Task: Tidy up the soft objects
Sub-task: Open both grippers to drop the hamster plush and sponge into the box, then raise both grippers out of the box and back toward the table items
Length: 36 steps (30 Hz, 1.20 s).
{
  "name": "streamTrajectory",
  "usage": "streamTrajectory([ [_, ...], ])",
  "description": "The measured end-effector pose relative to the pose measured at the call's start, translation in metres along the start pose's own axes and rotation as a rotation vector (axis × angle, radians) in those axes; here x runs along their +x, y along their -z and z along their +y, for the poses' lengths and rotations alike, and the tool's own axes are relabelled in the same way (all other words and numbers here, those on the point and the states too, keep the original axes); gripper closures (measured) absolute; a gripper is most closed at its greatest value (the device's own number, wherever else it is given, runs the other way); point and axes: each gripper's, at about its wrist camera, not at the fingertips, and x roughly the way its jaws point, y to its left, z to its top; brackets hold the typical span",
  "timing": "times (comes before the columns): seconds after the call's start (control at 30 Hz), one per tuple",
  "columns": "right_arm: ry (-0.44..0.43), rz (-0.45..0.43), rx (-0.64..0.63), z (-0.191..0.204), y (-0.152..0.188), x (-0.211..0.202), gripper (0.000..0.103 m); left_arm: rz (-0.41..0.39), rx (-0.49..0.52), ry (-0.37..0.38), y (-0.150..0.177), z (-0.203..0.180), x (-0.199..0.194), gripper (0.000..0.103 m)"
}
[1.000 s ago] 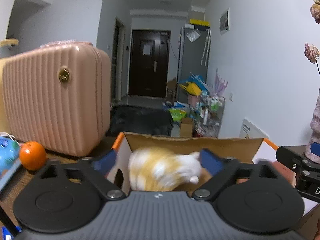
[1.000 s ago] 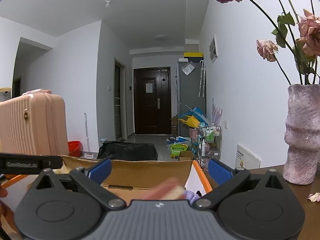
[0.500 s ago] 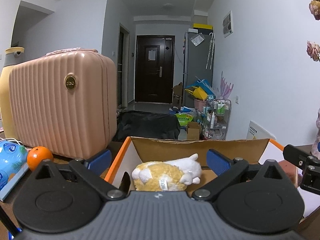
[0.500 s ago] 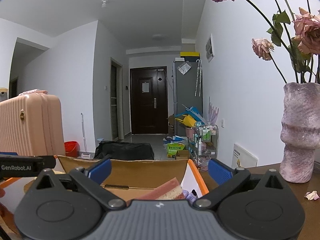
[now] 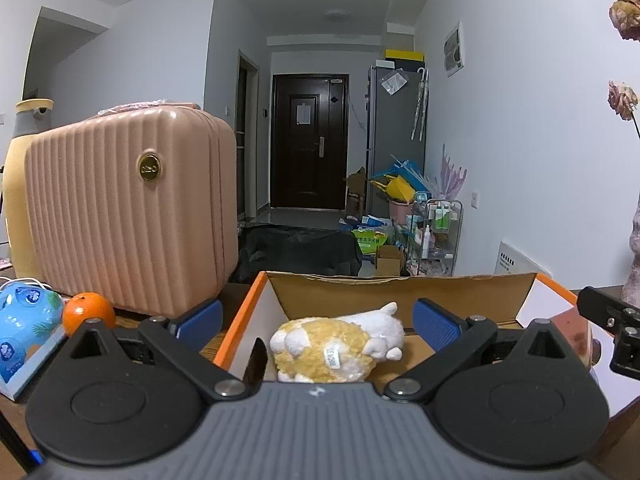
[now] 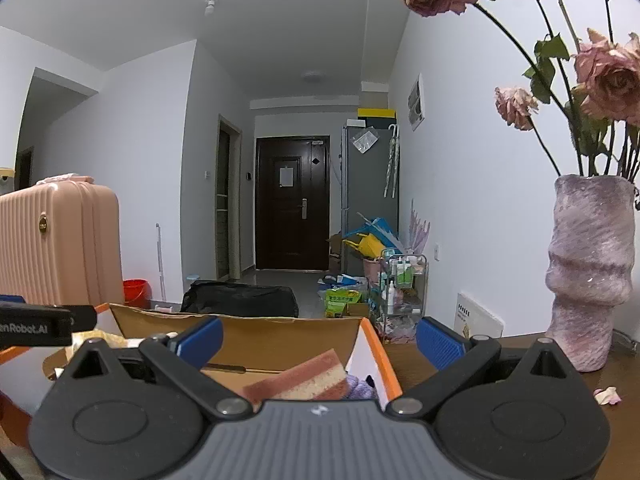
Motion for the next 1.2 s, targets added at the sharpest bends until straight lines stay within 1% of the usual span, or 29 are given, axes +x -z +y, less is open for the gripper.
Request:
streamTrajectory([
  [0.3, 0.024, -0.008, -0.016, -0.002, 0.004, -0.02, 0.0, -0.004, -0.002, -0.006, 0.004, 0.007, -0.015, 0.0],
  [0.77, 0.058, 0.001, -0.01, -0.003, 0.009, -0.059, 0.0, -0.011, 0.021, 0.012, 0.014, 0.011, -0.05, 0.0],
  [1.2, 0.081, 0.03, -0.008, 0.006, 0.016, -0.106, 0.0, 0.012, 0.039, 0.027, 0.029, 0.018, -0.092, 0.0],
])
